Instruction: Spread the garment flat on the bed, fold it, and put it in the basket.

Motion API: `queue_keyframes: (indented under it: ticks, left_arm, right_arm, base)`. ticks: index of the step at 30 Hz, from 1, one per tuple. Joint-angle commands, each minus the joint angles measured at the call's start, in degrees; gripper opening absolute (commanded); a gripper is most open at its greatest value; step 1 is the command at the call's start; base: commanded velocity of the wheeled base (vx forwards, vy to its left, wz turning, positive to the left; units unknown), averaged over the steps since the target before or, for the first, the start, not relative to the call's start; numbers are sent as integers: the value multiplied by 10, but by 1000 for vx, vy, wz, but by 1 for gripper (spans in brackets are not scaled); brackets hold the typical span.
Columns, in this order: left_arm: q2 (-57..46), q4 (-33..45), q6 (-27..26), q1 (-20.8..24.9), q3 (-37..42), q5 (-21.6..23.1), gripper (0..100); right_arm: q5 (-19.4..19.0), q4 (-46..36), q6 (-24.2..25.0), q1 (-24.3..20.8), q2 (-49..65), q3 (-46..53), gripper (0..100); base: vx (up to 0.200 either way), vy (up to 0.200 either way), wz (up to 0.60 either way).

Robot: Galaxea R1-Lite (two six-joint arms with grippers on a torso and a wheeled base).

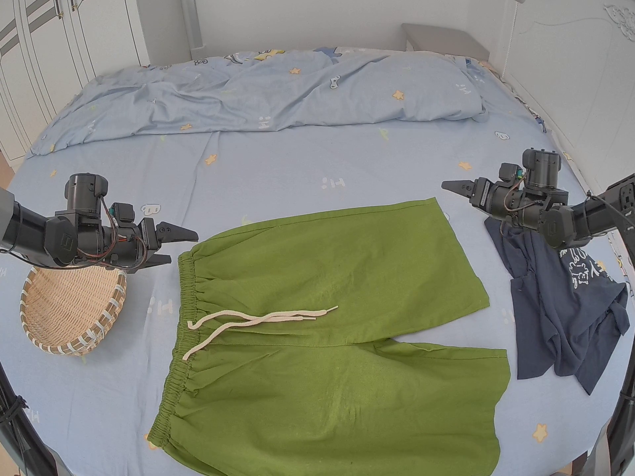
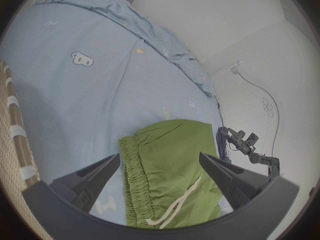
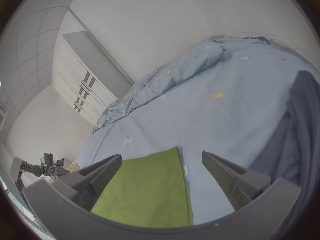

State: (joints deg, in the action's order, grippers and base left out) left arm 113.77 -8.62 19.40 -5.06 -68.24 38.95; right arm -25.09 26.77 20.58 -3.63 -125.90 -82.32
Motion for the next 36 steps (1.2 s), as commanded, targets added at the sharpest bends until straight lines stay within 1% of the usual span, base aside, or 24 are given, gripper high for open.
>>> queue_keyframes:
  ticks: [1, 5, 11, 13, 14, 16, 17, 18, 20, 21, 22, 25, 26, 30, 32, 36]
  left_arm:
    - [-65, -1, 9, 6, 41, 2, 100]
    - [-86, -3, 13, 22, 79, 2, 100]
    - [-130, -3, 14, 23, 116, 5, 100]
    - [-138, -2, 14, 23, 117, 5, 100]
    - [-138, -2, 14, 23, 117, 5, 100]
    - [-143, -2, 14, 27, 123, 7, 100]
    - [-143, -2, 14, 27, 123, 7, 100]
    - [-145, -2, 14, 37, 124, 7, 100]
    - [-147, -2, 14, 40, 126, 7, 100]
    - [-147, -2, 14, 40, 126, 7, 100]
    - [-146, -3, 13, 46, 127, 7, 100]
    - [-146, -3, 13, 49, 127, 7, 100]
    - [-146, -3, 13, 48, 127, 7, 100]
    - [-147, -3, 13, 45, 125, 7, 100]
    - [-146, -3, 14, 46, 125, 7, 100]
    - [-146, -3, 13, 50, 127, 7, 100]
  right_arm:
    - [-5, -3, 23, 30, 163, 173, 100]
    - [-10, -14, 22, 38, 239, 300, 100]
    - [-39, -8, 8, 35, 305, 458, 100]
    - [-41, -5, -11, 35, 320, 503, 100]
    - [-41, -5, -13, 35, 321, 507, 100]
    - [-43, 4, -56, 34, 325, 566, 100]
    - [-43, 4, -56, 34, 325, 566, 100]
    - [-43, 21, -89, 35, 319, 599, 100]
    - [-45, 44, -110, 35, 311, 618, 100]
    - [-45, 44, -110, 35, 311, 618, 100]
    - [-57, 86, -131, 34, 275, 640, 100]
    - [-61, 160, -153, 31, 233, 677, 100]
    - [-62, 198, -161, 30, 218, 693, 100]
    - [-65, 316, -162, 26, 186, 737, 100]
    - [-74, 356, -162, 26, 173, 756, 100]
    - [-96, 400, -165, 26, 149, 777, 100]
  base:
    - [0, 0, 0]
    - [0, 0, 0]
    - [0, 0, 0]
    - [0, 0, 0]
    - [0, 0, 0]
    - [0, 0, 0]
    - [0, 0, 0]
    - [0, 0, 0]
    - [0, 0, 0]
    - [0, 0, 0]
    - [0, 0, 0]
    - [0, 0, 0]
    - [0, 0, 0]
    - [0, 0, 0]
    - [0, 0, 0]
    - [0, 0, 0]
